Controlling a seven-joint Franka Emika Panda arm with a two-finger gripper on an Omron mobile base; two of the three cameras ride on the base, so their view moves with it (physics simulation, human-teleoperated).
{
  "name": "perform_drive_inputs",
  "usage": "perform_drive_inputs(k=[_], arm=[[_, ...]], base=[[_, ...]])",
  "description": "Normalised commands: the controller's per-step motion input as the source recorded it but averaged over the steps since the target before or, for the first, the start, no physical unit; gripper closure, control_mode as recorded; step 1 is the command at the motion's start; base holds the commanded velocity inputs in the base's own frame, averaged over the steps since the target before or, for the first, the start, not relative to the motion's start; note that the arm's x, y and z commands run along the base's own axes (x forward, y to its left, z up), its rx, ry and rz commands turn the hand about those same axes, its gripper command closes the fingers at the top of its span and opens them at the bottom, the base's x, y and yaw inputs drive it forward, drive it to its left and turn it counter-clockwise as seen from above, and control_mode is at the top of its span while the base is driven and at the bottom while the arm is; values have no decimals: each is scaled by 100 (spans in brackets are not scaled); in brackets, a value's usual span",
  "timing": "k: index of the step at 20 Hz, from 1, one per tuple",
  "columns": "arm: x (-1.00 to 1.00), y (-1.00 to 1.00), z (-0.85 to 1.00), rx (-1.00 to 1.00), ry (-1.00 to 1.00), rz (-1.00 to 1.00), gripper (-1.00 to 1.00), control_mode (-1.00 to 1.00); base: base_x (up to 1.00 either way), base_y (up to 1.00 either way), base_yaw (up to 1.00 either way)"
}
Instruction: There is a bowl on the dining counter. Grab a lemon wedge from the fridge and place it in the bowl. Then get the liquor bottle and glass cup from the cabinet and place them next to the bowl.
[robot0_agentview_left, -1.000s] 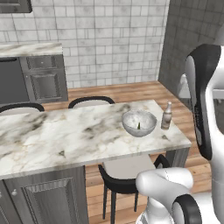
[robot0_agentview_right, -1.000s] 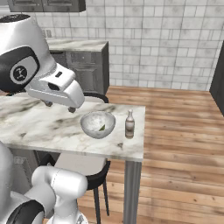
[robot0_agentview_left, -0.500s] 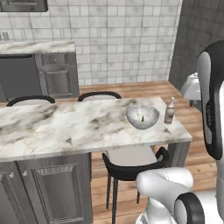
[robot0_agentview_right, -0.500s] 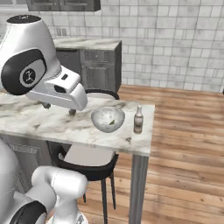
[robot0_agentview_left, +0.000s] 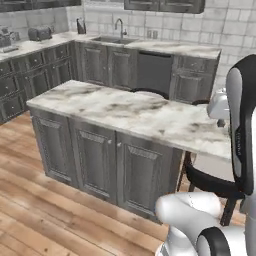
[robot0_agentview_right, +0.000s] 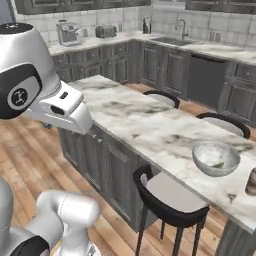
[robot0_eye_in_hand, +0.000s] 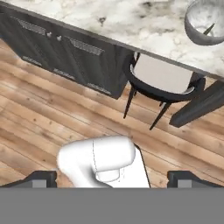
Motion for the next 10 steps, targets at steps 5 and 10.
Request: perform_drive_inputs(k=[5, 10], arm=[[0, 0, 0, 0, 0, 0, -100, 100], [0, 0, 0, 0, 0, 0, -100, 100]], base=[[-11, 3, 100], [-4, 9, 100]])
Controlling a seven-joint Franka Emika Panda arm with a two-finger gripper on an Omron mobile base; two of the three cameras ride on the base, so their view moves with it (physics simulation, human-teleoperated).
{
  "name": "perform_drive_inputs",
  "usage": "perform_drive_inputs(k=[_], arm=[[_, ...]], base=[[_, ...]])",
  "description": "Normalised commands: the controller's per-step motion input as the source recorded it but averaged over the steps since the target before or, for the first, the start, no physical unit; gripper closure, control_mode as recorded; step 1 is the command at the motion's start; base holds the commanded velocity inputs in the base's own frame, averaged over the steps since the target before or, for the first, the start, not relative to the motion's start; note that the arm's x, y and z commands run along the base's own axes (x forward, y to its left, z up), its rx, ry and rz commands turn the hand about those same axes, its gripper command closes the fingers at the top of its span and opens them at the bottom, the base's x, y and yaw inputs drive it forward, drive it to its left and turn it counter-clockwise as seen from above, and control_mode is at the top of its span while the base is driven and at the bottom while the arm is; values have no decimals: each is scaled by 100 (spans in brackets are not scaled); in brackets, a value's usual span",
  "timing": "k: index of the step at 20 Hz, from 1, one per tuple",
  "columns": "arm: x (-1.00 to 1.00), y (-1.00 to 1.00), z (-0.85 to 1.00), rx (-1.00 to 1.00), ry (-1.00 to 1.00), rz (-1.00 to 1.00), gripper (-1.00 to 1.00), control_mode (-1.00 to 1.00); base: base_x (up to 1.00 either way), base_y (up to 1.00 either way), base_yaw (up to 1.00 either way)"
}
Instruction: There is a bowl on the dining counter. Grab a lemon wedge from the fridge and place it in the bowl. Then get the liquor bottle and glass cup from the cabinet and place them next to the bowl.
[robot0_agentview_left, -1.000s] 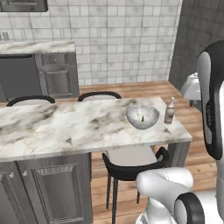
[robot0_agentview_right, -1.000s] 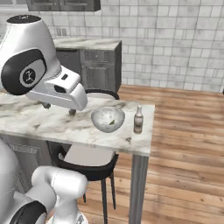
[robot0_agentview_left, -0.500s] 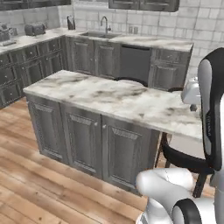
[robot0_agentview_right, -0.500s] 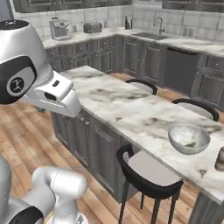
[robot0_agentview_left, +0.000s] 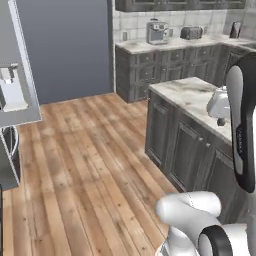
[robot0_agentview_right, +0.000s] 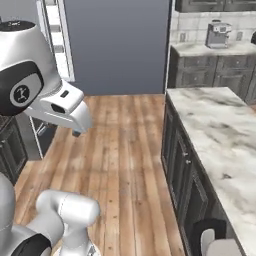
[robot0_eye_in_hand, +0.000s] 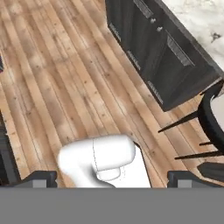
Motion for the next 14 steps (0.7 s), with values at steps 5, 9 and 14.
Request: perform_drive_inputs(k=[5, 9, 14], arm=[[0, 0, 0, 0, 0, 0, -100, 100], [0, 0, 0, 0, 0, 0, -100, 100], [0, 0, 0, 0, 0, 0, -100, 100]], base=[[12, 10, 97], [57, 6, 85], [99, 0, 54]])
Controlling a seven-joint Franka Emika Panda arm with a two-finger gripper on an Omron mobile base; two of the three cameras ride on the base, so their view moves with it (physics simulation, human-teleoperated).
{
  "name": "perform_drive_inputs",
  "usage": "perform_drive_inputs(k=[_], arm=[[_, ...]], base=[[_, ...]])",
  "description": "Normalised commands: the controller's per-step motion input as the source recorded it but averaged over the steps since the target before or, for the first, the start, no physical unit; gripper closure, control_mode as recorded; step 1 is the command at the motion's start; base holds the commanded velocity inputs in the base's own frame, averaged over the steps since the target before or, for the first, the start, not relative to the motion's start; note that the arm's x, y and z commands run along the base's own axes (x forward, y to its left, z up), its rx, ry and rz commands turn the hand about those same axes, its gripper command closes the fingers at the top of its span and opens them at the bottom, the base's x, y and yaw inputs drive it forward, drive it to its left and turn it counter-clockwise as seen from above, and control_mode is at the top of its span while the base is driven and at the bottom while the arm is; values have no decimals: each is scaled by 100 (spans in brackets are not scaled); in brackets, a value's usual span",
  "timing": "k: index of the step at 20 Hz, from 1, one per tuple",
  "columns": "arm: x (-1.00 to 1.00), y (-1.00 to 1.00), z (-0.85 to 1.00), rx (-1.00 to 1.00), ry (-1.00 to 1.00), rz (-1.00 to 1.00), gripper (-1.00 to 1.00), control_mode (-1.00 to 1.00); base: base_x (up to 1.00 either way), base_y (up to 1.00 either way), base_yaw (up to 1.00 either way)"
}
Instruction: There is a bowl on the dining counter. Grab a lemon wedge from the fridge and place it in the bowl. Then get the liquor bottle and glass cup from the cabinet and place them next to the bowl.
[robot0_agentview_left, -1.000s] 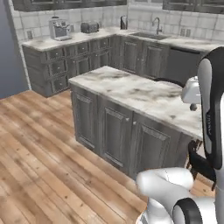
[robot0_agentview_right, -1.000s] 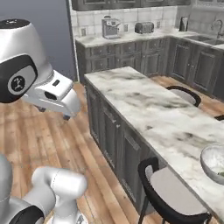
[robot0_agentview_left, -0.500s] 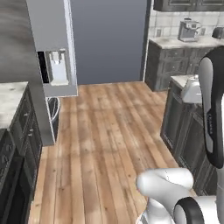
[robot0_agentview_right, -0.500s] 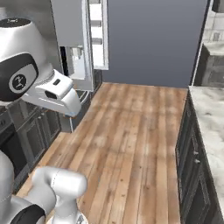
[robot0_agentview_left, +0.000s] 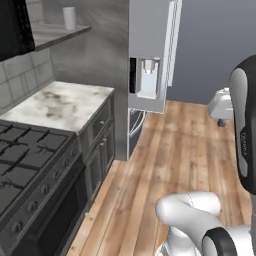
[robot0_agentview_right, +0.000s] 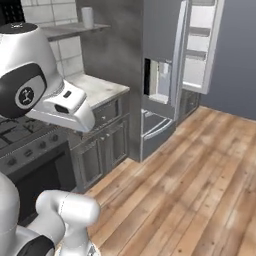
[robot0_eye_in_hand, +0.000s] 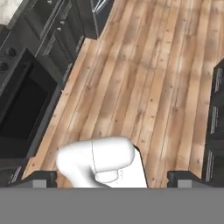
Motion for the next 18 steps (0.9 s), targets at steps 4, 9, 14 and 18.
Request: perform_drive_inputs(k=[4, 9, 14, 18], arm=[[0, 0, 0, 0, 0, 0, -100, 100], [0, 0, 0, 0, 0, 0, -100, 100], [0, 0, 0, 0, 0, 0, -100, 100], [0, 0, 0, 0, 0, 0, -100, 100]], base=[[100, -10, 42], [100, -19, 49], [100, -27, 62], [100, -36, 65]])
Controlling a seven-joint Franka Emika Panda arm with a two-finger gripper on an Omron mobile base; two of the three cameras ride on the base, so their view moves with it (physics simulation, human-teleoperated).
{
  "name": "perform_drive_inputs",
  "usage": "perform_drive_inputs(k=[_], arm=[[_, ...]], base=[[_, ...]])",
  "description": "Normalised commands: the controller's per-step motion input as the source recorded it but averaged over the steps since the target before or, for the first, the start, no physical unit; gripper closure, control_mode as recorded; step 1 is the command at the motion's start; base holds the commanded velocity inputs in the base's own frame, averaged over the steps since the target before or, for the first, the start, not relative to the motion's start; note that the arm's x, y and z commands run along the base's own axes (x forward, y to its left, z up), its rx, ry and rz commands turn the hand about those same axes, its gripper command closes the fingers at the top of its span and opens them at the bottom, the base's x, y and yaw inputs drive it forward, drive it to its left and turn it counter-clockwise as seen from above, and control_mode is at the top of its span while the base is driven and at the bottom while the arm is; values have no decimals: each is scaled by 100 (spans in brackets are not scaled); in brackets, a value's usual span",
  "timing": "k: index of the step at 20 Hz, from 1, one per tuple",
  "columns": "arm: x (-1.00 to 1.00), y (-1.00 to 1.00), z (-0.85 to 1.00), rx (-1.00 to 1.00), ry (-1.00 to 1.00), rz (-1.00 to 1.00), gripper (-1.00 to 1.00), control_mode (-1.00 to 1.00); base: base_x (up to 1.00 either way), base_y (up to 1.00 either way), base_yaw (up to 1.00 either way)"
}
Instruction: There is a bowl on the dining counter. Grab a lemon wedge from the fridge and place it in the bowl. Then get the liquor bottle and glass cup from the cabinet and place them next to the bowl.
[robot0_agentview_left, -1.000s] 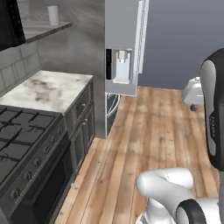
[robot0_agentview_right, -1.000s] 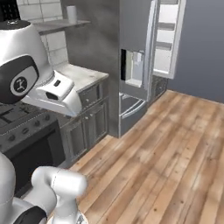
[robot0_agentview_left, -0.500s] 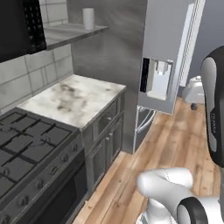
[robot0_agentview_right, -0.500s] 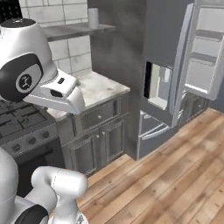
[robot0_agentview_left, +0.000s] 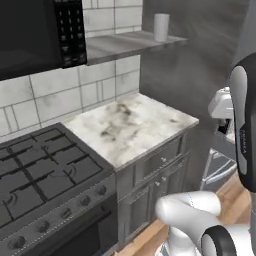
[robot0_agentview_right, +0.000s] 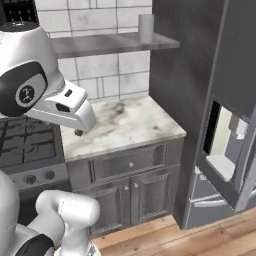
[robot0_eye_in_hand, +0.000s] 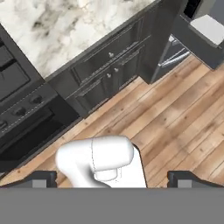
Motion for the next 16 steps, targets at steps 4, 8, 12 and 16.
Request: perform_drive_inputs(k=[4, 8, 12, 16], arm=[[0, 0, 0, 0, 0, 0, -100, 100], [0, 0, 0, 0, 0, 0, -100, 100], [0, 0, 0, 0, 0, 0, -100, 100], [0, 0, 0, 0, 0, 0, -100, 100]], base=[[97, -48, 61], [80, -54, 54], [48, -53, 43], [23, -46, 27]])
